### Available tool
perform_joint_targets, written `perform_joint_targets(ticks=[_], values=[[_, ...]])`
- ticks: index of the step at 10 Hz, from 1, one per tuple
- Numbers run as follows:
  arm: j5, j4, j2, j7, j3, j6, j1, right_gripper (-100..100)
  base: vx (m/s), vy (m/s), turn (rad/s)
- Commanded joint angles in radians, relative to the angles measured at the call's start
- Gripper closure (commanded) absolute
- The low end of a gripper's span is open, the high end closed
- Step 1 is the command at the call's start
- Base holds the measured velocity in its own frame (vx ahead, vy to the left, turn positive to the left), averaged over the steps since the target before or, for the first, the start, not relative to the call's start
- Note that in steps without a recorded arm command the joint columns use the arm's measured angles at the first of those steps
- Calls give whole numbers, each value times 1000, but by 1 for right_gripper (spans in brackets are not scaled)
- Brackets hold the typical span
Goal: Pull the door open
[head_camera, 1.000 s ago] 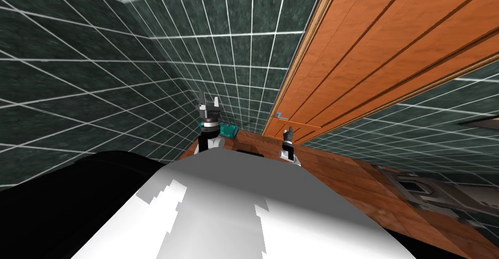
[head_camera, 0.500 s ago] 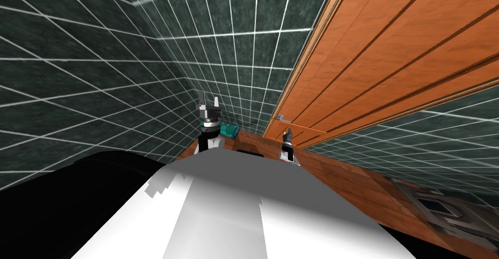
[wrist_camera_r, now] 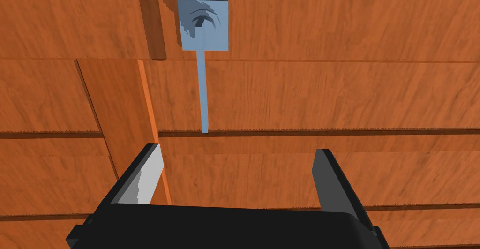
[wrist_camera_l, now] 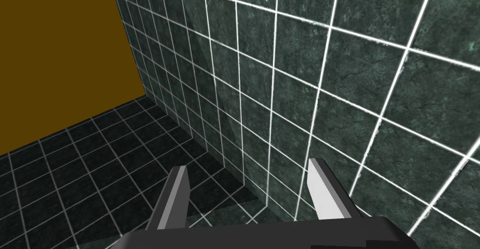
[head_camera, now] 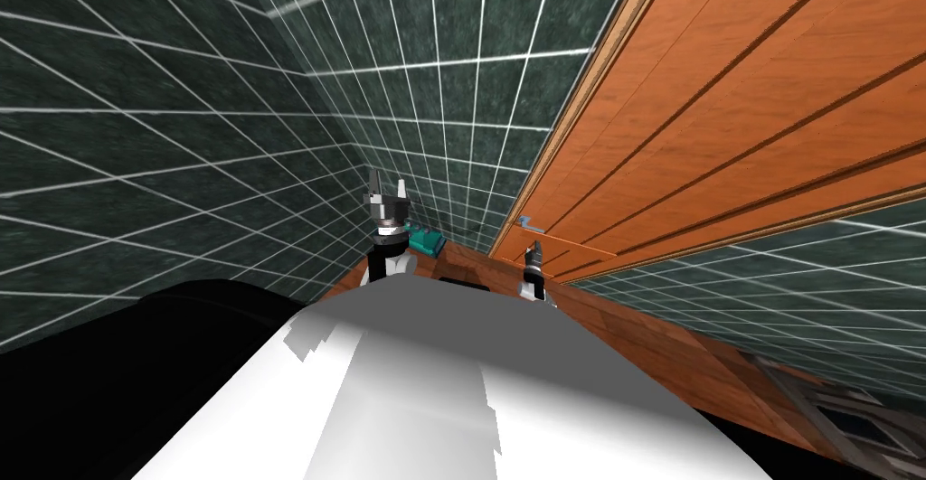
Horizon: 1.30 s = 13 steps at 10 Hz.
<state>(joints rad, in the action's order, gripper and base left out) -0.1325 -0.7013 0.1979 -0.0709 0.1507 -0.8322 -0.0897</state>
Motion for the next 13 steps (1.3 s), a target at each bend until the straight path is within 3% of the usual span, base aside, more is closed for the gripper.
perform_joint_targets(ticks=[1,7,13], values=[[-4,38,3,-5,4,0,-13,-100,54,-49,113],[-15,171,15,-21,15,-16,-59,-100,42,-41,86],[-25,194,43,-43,28,-41,-48,-100,136,-28,60]])
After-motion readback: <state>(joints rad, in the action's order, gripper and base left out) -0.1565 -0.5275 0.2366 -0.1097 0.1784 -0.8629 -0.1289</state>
